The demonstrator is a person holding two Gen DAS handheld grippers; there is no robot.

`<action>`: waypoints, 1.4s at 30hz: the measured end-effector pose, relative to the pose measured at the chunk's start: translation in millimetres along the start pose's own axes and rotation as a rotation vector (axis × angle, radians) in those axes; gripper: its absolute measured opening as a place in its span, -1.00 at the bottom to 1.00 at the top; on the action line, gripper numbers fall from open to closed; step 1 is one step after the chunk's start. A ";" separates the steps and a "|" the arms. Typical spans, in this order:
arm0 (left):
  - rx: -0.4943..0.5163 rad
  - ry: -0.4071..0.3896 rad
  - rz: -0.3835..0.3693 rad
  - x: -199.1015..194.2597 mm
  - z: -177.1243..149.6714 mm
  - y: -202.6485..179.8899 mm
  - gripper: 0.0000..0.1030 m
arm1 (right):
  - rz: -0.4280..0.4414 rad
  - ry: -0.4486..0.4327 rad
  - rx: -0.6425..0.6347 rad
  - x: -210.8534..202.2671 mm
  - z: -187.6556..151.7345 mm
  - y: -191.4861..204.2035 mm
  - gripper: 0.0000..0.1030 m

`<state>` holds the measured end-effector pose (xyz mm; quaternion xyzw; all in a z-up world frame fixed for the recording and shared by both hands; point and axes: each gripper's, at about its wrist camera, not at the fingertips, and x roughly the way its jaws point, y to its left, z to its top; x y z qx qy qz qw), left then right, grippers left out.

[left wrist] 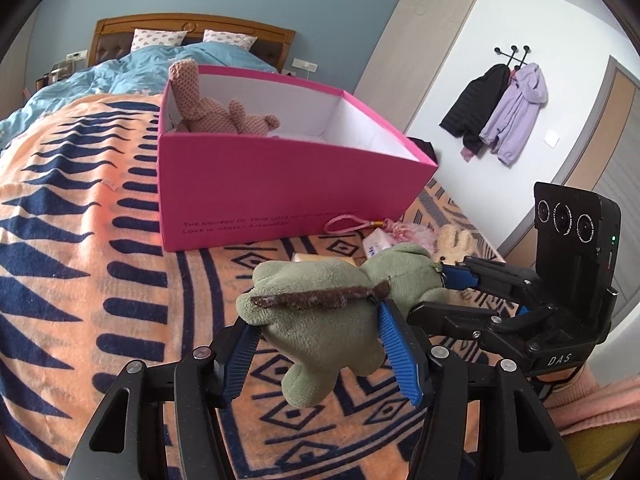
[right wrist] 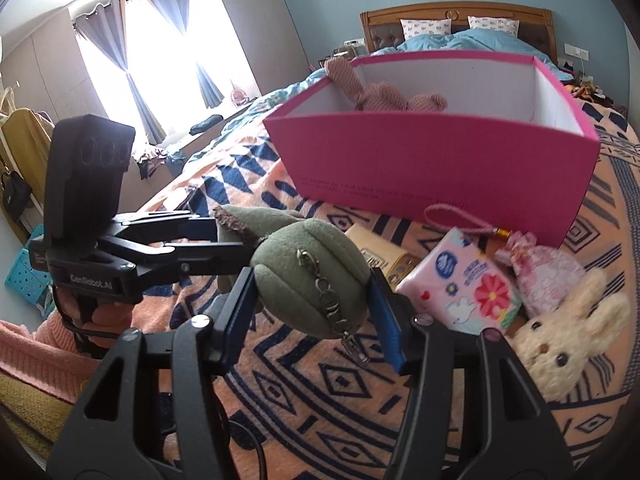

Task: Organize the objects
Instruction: 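Lift the green dinosaur with the right gripper and drop it into the box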

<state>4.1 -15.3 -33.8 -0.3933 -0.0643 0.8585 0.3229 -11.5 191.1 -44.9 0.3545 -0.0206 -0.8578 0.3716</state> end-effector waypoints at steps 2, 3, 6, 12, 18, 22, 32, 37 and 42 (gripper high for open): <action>0.011 -0.015 0.003 -3.2 5.8 -4.2 0.17 | 0.003 -0.013 -0.004 -4.1 5.4 0.2 0.11; 0.016 -0.021 0.004 -4.6 8.4 -6.0 0.17 | 0.004 -0.018 -0.007 -2.4 10.5 1.3 0.11; 0.037 -0.054 0.004 -12.2 24.5 -12.2 0.17 | 0.006 -0.054 -0.025 -14.6 24.0 0.0 0.11; 0.074 -0.133 0.043 -26.2 66.3 -19.2 0.17 | 0.007 -0.134 -0.078 -23.7 67.7 -1.4 0.11; 0.075 -0.188 0.084 -31.7 101.7 -8.2 0.17 | 0.018 -0.164 -0.116 -18.3 106.4 -6.8 0.11; 0.064 -0.204 0.115 -29.0 121.2 4.0 0.17 | 0.033 -0.166 -0.129 -5.0 127.6 -15.0 0.11; 0.004 -0.138 0.194 4.7 138.7 41.5 0.17 | 0.072 -0.082 -0.080 45.1 153.0 -44.7 0.11; -0.034 -0.091 0.221 23.4 136.6 59.1 0.17 | 0.071 -0.018 -0.064 70.8 152.4 -55.5 0.11; -0.050 -0.093 0.241 25.9 133.7 67.6 0.15 | 0.029 0.035 -0.060 86.4 145.2 -55.6 0.11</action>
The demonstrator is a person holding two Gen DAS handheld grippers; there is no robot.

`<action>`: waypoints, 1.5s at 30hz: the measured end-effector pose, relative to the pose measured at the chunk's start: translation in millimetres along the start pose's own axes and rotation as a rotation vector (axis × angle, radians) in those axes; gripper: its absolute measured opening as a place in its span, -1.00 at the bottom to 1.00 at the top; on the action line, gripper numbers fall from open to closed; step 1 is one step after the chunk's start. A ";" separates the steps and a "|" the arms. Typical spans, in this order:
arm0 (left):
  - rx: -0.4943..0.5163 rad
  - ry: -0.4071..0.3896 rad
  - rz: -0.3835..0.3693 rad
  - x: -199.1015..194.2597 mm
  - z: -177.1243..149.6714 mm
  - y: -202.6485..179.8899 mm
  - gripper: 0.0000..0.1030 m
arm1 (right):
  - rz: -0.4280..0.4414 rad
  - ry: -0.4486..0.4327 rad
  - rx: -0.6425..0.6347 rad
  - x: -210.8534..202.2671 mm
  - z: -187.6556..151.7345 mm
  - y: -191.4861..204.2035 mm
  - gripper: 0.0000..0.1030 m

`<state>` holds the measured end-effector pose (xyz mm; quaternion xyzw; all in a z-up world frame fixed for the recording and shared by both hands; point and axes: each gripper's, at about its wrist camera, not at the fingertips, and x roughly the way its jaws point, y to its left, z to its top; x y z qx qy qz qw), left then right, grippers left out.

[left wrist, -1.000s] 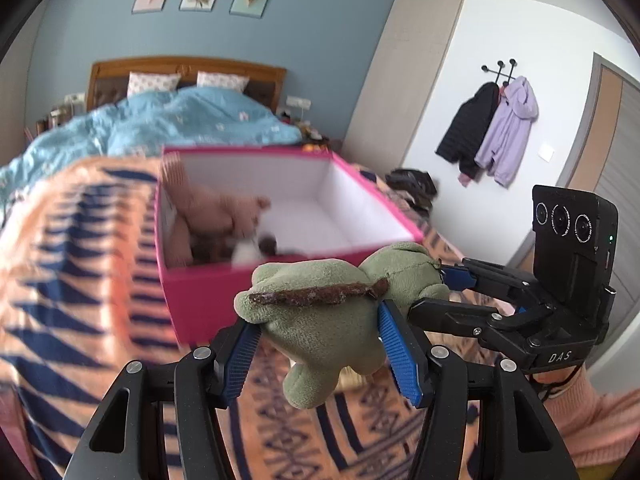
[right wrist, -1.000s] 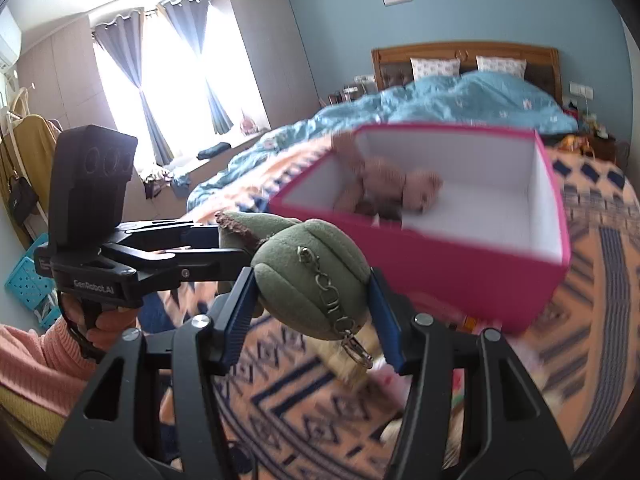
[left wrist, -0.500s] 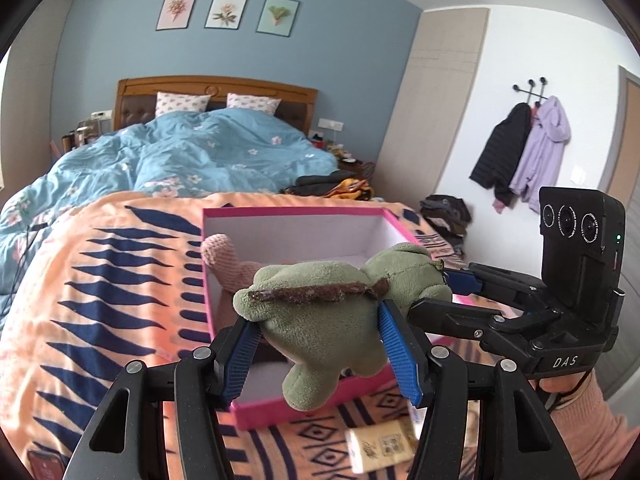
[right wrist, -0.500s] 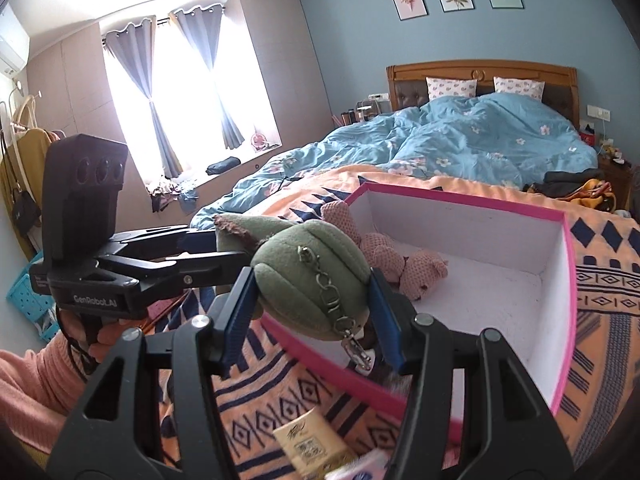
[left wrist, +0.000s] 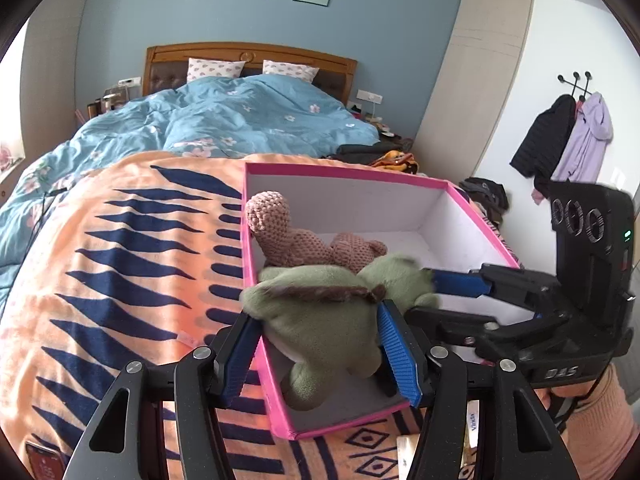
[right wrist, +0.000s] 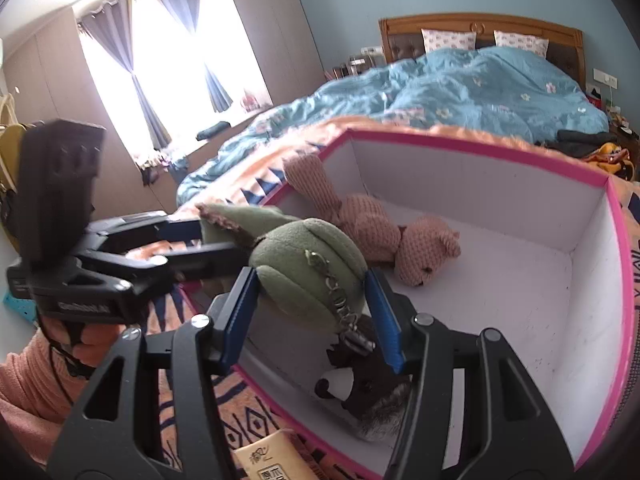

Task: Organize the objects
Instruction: 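Lift the green dinosaur with the right gripper and drop it into the box, then move the right gripper to the cream bunny plush and grasp it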

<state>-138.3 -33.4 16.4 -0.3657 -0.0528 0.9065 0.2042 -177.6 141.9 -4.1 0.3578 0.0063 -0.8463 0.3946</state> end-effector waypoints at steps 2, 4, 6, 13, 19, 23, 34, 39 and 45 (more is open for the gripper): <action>-0.011 -0.010 0.000 -2.7 -0.8 1.5 0.15 | -0.024 0.011 0.001 2.7 -1.7 -1.0 0.13; -0.012 -0.024 0.013 -6.1 -3.0 1.7 0.15 | -0.030 0.003 0.018 0.2 -3.9 -2.7 0.17; -0.015 -0.035 0.020 -10.0 -5.8 1.4 0.16 | -0.040 -0.003 0.025 -2.8 -6.1 -3.5 0.18; 0.043 -0.065 0.048 -19.4 -12.4 -13.2 0.20 | -0.057 -0.018 0.032 -18.2 -13.8 -2.4 0.18; 0.100 -0.016 0.056 -6.0 -18.2 -26.6 0.21 | -0.052 -0.026 0.043 -29.5 -28.3 0.5 0.18; 0.110 -0.026 0.060 -8.3 -23.0 -31.2 0.23 | -0.037 -0.061 0.052 -48.9 -41.8 4.4 0.18; 0.146 -0.108 -0.087 -42.2 -61.2 -63.1 0.65 | -0.050 -0.174 0.073 -119.7 -90.3 19.7 0.32; 0.175 -0.051 -0.179 -40.1 -85.4 -85.8 0.65 | -0.138 -0.161 0.118 -138.8 -119.7 10.7 0.33; 0.222 0.043 -0.284 -23.7 -110.4 -117.9 0.65 | -0.208 -0.161 0.241 -162.5 -158.5 -11.5 0.33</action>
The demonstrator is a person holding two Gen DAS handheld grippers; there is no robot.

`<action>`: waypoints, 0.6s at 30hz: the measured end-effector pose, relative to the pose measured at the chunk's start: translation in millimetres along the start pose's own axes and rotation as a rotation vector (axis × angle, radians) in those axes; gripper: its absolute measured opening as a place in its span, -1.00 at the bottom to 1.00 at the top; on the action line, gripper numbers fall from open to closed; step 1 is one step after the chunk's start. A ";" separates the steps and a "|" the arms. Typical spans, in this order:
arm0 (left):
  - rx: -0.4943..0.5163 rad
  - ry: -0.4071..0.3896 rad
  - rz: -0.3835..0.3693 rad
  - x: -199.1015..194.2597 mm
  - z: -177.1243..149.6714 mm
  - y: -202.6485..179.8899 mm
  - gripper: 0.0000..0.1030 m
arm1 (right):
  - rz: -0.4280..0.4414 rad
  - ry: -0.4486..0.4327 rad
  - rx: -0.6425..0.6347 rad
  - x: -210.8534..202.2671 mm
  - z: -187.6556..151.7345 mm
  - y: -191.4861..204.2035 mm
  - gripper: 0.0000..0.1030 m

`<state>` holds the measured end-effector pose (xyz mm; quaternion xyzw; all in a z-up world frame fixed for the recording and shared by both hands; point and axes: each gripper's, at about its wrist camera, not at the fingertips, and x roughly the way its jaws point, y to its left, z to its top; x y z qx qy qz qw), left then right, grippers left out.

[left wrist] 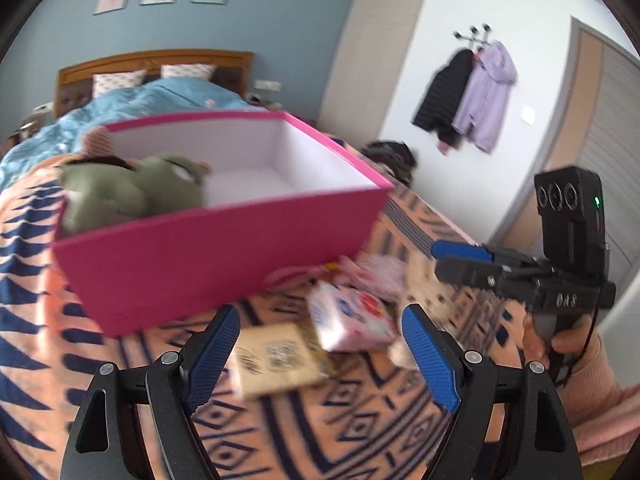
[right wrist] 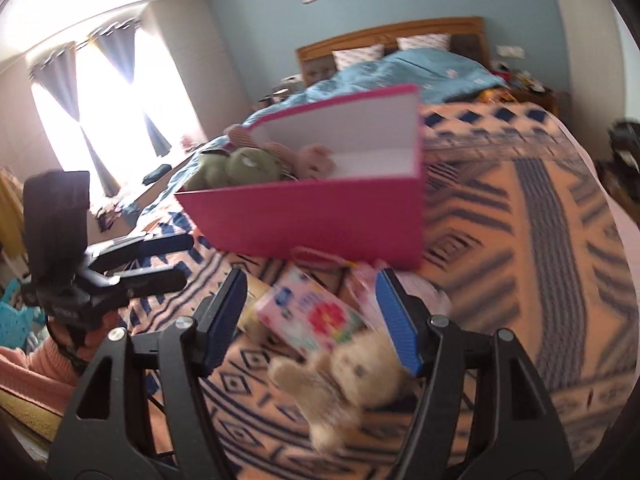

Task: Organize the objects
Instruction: 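Move the right gripper to the cream bunny plush and grasp it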

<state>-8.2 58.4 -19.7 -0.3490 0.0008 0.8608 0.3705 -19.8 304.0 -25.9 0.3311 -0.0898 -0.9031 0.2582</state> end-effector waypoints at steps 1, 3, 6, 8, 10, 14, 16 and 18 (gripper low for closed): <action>0.006 0.012 -0.014 4.1 -1.2 -4.4 0.65 | -0.010 0.000 0.018 -2.4 -2.6 -3.7 0.33; 0.017 0.037 -0.045 12.4 -3.7 -13.4 0.65 | -0.040 -0.002 0.044 -8.9 -9.6 -12.3 0.33; 0.042 0.073 -0.053 23.7 -5.5 -25.5 0.64 | -0.085 -0.008 0.076 -16.1 -18.5 -21.6 0.33; 0.048 0.100 -0.060 30.9 -6.9 -30.0 0.63 | -0.093 -0.010 0.095 -18.8 -21.8 -26.2 0.33; 0.050 0.123 -0.073 38.0 -8.8 -33.3 0.63 | -0.094 0.001 0.112 -18.2 -26.4 -29.3 0.33; 0.049 0.152 -0.083 46.9 -12.1 -38.9 0.62 | -0.073 0.031 0.113 -8.8 -33.0 -29.6 0.33; 0.048 0.160 -0.085 49.1 -12.3 -40.2 0.62 | -0.064 0.043 0.112 -2.7 -33.9 -28.1 0.33; 0.033 0.173 -0.095 51.2 -13.2 -39.5 0.62 | -0.049 0.047 0.117 2.4 -34.8 -27.1 0.32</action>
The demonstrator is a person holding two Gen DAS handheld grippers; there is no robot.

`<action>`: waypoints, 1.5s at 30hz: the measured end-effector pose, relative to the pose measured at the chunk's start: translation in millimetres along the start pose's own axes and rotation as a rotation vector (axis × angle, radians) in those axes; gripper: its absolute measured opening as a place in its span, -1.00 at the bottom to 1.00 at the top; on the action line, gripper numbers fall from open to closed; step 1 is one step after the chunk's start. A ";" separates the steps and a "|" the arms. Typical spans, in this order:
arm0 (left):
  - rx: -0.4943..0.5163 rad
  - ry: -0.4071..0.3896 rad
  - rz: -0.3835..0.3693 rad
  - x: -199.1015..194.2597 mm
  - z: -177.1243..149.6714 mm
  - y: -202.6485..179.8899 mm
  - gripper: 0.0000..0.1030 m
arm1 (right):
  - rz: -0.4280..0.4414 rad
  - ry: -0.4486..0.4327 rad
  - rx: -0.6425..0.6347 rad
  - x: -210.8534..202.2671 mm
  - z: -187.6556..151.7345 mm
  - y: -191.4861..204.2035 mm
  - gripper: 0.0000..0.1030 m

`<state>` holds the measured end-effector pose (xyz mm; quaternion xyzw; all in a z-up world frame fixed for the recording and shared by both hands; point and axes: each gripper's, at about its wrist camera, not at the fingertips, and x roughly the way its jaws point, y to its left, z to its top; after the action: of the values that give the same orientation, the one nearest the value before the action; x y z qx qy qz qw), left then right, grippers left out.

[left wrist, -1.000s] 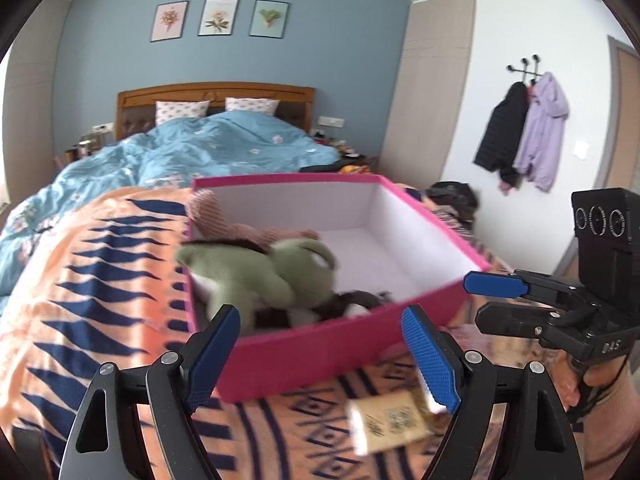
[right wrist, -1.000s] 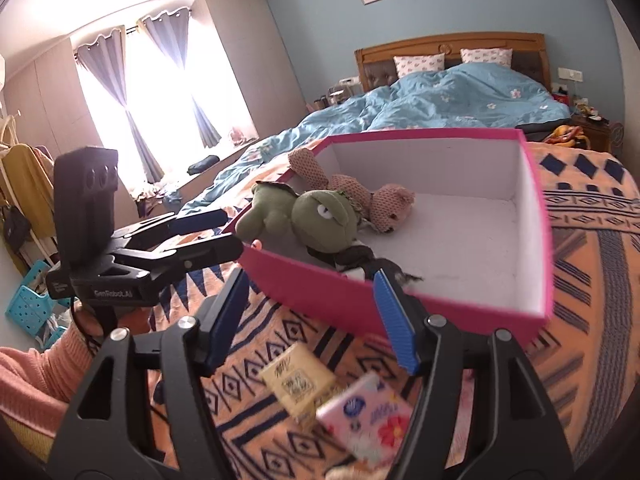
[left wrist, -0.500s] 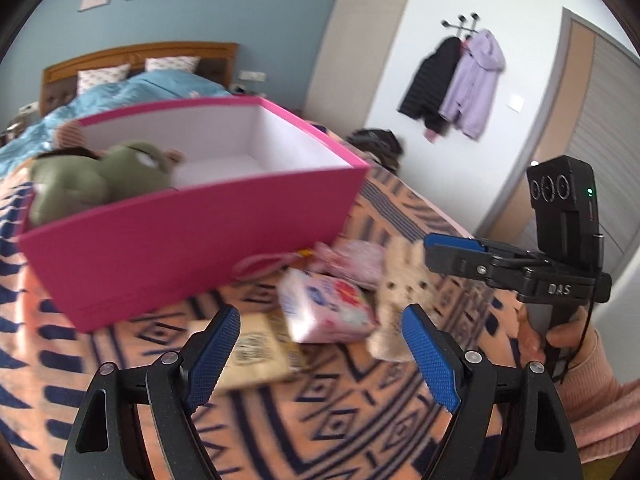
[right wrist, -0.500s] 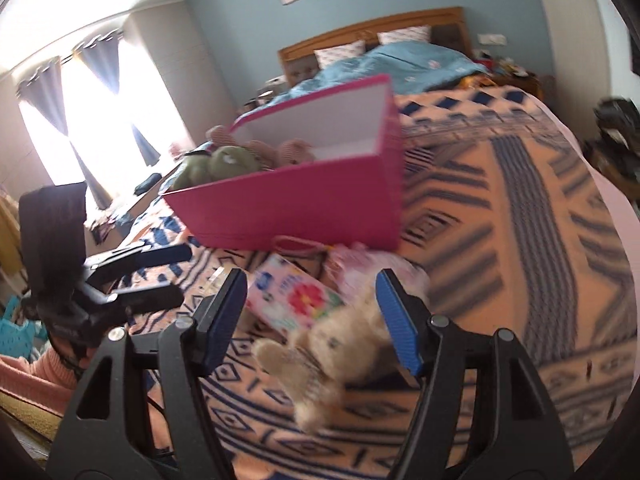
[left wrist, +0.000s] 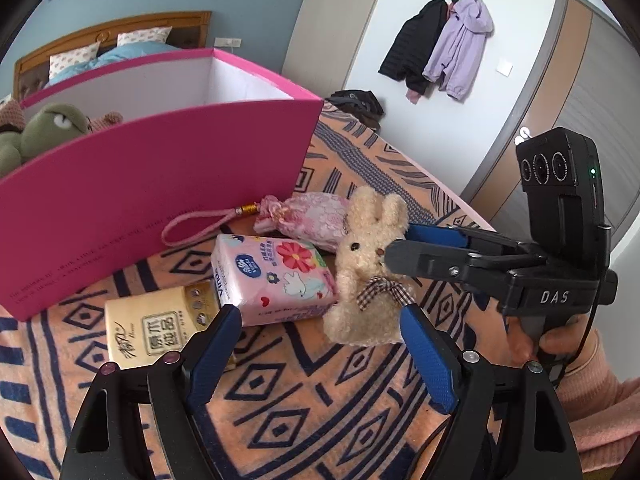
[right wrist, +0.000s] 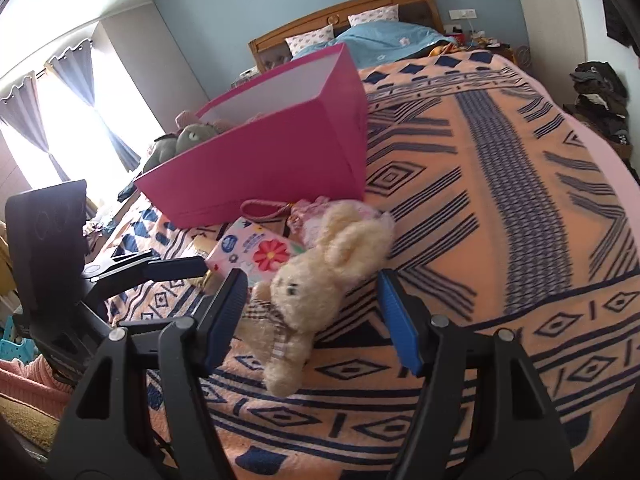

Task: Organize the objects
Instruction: 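Move the right gripper to the cream bunny plush and grasp it, then carry the cream bunny with the right gripper and release it into the box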

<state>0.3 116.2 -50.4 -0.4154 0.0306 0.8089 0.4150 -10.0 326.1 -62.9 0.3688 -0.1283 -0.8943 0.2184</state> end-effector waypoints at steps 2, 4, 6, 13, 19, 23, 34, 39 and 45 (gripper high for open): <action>-0.012 0.010 0.000 2.0 -1.8 1.2 0.62 | 0.015 0.007 0.001 4.0 -0.8 1.0 0.28; -0.014 0.015 0.001 2.8 -4.2 1.9 0.61 | 0.019 0.018 -0.002 8.9 -2.0 1.7 0.01; -0.013 0.019 -0.002 3.1 -6.5 1.3 0.57 | 0.004 0.027 -0.002 12.2 -3.5 0.6 -0.24; -0.019 -0.001 -0.033 -9.4 -5.3 4.5 0.40 | 0.037 -0.025 -0.031 -8.1 2.9 5.8 -0.26; 0.022 -0.059 -0.094 -31.0 5.8 -4.2 0.39 | 0.092 -0.080 -0.104 -24.9 23.6 25.7 -0.26; 0.017 -0.074 -0.102 -33.2 16.5 -1.7 0.39 | 0.116 -0.099 -0.157 -24.8 39.2 39.3 -0.26; -0.020 -0.100 -0.107 -28.0 45.3 10.3 -0.20 | 0.150 -0.123 -0.270 -11.8 78.0 59.0 -0.27; -0.018 -0.119 -0.064 -29.1 62.3 15.5 -0.20 | 0.155 -0.122 -0.300 -4.4 98.3 61.7 -0.27; 0.000 -0.152 -0.009 -30.1 88.9 23.4 -0.20 | 0.139 -0.138 -0.355 3.7 124.7 68.7 -0.27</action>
<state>-64.1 116.5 21.8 -0.3529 -0.0030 0.8361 0.4199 -81.2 273.0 48.4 0.2526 -0.0083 -0.9089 0.3318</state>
